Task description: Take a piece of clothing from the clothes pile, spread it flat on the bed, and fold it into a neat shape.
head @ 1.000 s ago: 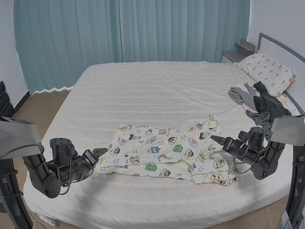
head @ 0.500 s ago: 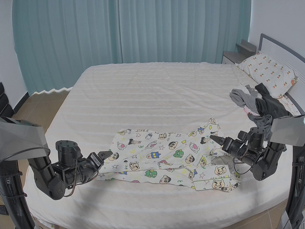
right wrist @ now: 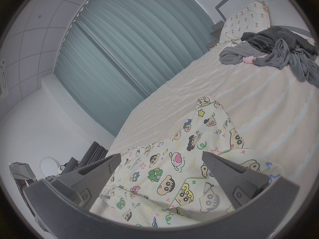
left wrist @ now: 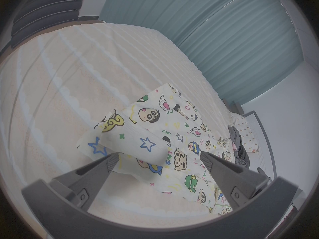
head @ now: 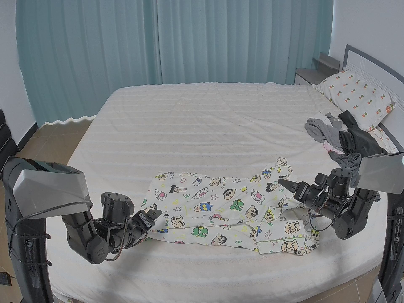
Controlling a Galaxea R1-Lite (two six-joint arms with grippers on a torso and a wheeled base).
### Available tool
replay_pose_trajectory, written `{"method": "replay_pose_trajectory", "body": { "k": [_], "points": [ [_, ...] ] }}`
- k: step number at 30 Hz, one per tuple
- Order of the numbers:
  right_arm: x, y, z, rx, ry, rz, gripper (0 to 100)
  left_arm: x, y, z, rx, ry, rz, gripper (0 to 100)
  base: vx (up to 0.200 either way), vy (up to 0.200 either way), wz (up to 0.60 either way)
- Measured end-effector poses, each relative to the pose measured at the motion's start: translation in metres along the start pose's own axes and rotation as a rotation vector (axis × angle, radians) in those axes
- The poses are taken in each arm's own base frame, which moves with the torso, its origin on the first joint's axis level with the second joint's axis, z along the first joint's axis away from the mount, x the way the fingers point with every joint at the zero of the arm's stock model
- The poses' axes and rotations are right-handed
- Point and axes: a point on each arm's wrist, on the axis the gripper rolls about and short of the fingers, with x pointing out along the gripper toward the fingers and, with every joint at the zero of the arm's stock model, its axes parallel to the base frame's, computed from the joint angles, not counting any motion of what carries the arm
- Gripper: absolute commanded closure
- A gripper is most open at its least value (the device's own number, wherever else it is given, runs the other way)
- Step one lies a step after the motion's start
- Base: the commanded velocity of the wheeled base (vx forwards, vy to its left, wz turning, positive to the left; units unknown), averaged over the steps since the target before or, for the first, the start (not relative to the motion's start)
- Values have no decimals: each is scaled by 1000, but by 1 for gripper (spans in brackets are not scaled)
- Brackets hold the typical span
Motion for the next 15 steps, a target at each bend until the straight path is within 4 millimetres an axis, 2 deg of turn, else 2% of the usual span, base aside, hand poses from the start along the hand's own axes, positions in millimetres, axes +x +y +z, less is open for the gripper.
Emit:
{"method": "replay_pose_trajectory", "body": {
  "k": [15],
  "points": [
    [0,-1,-1,1,1,-2,0,16,-1,-6,91,10,71,0,0,0,0]
  ]
}}
